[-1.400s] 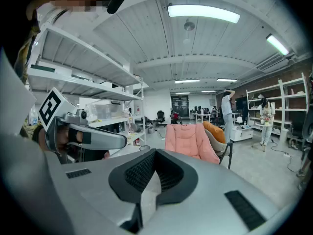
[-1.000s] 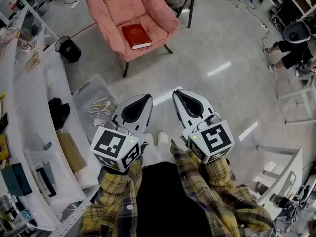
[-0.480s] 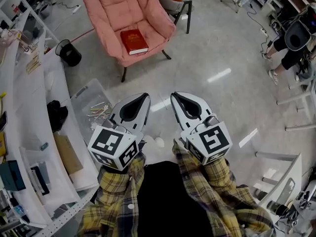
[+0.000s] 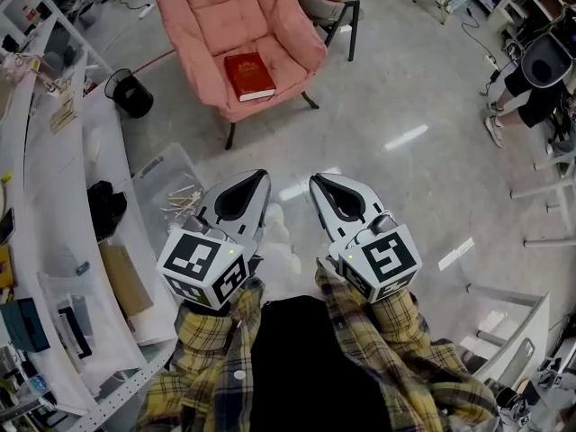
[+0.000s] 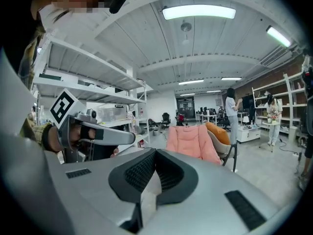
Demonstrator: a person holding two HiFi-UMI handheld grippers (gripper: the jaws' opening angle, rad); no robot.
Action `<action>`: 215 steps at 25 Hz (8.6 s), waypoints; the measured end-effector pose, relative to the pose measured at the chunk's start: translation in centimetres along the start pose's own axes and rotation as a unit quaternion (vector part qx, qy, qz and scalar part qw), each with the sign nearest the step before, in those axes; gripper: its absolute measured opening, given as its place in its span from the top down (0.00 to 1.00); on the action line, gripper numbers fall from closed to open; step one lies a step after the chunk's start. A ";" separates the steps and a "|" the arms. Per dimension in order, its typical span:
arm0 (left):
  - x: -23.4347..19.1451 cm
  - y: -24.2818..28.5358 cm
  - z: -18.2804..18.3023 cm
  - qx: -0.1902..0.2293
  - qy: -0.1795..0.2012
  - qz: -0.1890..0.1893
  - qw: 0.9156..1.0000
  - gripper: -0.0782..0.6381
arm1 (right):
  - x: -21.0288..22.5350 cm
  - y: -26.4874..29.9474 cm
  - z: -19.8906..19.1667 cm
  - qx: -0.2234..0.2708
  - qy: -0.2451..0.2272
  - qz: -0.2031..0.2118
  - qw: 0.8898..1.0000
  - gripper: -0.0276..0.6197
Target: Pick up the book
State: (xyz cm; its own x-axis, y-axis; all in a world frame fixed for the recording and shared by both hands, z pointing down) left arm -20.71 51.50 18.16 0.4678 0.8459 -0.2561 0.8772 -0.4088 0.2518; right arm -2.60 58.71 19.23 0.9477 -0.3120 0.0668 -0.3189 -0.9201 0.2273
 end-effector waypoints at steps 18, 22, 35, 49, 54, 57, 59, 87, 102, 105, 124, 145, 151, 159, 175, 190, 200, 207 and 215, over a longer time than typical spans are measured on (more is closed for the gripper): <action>-13.9 11.7 6.3 -0.012 -0.001 -0.024 1.000 0.89 | 8.7 15.0 3.8 -0.017 -0.005 -0.025 1.000 0.93; -16.8 13.5 7.4 -0.012 0.002 -0.028 1.000 0.89 | 10.2 18.0 4.5 -0.014 -0.002 -0.032 0.999 0.93; -21.9 19.4 9.2 -0.021 -0.017 -0.017 0.999 0.89 | 16.2 24.2 5.3 -0.041 0.004 -0.012 0.999 0.93; -23.3 29.8 12.8 0.009 -0.043 0.074 0.996 0.89 | 28.8 30.1 8.4 -0.036 -0.025 0.082 0.996 0.93; -23.1 32.0 13.5 0.016 -0.054 0.110 0.992 0.89 | 32.1 30.8 8.7 -0.034 -0.027 0.115 0.992 0.93; -23.1 32.6 13.7 0.015 -0.061 0.129 0.990 0.89 | 33.0 31.3 8.8 -0.040 -0.023 0.131 0.990 0.93; -23.5 32.6 13.6 0.014 -0.066 0.139 0.988 0.89 | 33.1 31.9 8.5 -0.045 -0.023 0.140 0.989 0.93; -45.5 32.3 17.0 -0.026 -0.070 0.127 0.989 0.89 | 29.8 53.5 11.8 -0.071 -0.013 0.118 0.990 0.93; -50.4 36.5 11.5 -0.082 -0.144 0.154 0.974 0.88 | 33.2 58.4 8.6 -0.140 -0.005 0.150 0.979 0.93; -51.4 37.0 10.3 -0.084 -0.159 0.163 0.970 0.88 | 33.4 59.4 7.7 -0.149 -0.002 0.162 0.975 0.93; -57.4 41.6 -3.5 -0.171 -0.259 0.169 0.935 0.66 | 34.7 65.7 -0.5 -0.194 0.028 0.180 0.964 0.93; -60.9 44.5 -20.5 -0.273 -0.336 0.169 0.885 0.48 | 35.0 66.0 -9.4 -0.249 0.047 0.194 0.948 0.93; -61.0 44.6 -23.6 -0.296 -0.354 0.157 0.873 0.46 | 34.4 65.8 -10.9 -0.258 0.068 0.197 0.943 0.93; -61.2 45.2 -25.9 -0.330 -0.359 0.145 0.861 0.44 | 34.6 65.4 -11.5 -0.260 0.074 0.201 0.942 0.93; -62.4 45.9 -29.5 -0.316 -0.422 0.102 0.843 0.41 | 34.6 65.0 -13.2 -0.279 0.092 0.198 0.935 0.93; -62.4 48.5 -25.3 -0.258 -0.428 0.055 0.864 0.42 | 35.5 65.5 -13.4 -0.280 0.104 0.196 0.934 0.93; -62.4 53.1 -23.5 -0.280 -0.411 0.040 0.867 0.45 | 36.9 65.5 -13.3 -0.283 0.110 0.192 0.933 0.93; -62.4 52.5 -23.8 -0.277 -0.429 0.051 0.858 0.50 | 37.5 65.2 -13.2 -0.283 0.111 0.183 0.935 0.93; -62.2 51.8 -22.5 -0.233 -0.465 0.070 0.851 0.53 | 37.6 65.0 -12.3 -0.281 0.103 0.179 0.937 0.93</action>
State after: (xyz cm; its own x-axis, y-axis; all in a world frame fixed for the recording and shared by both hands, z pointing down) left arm -6.87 -14.59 68.17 0.6374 0.0738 -0.7670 0.7692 -0.1186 0.6279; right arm 12.40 -9.88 48.42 0.7817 -0.4710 0.4087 -0.6156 -0.4784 0.6262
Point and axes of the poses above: the fingertips, and each gripper's own axes: y forward along the fingers, x to its right, z out of its top, the point moved 10 cm from there along -y, backward along the fingers, and after that the axes turned 4 degrees about -z, right-handed, at the moved point
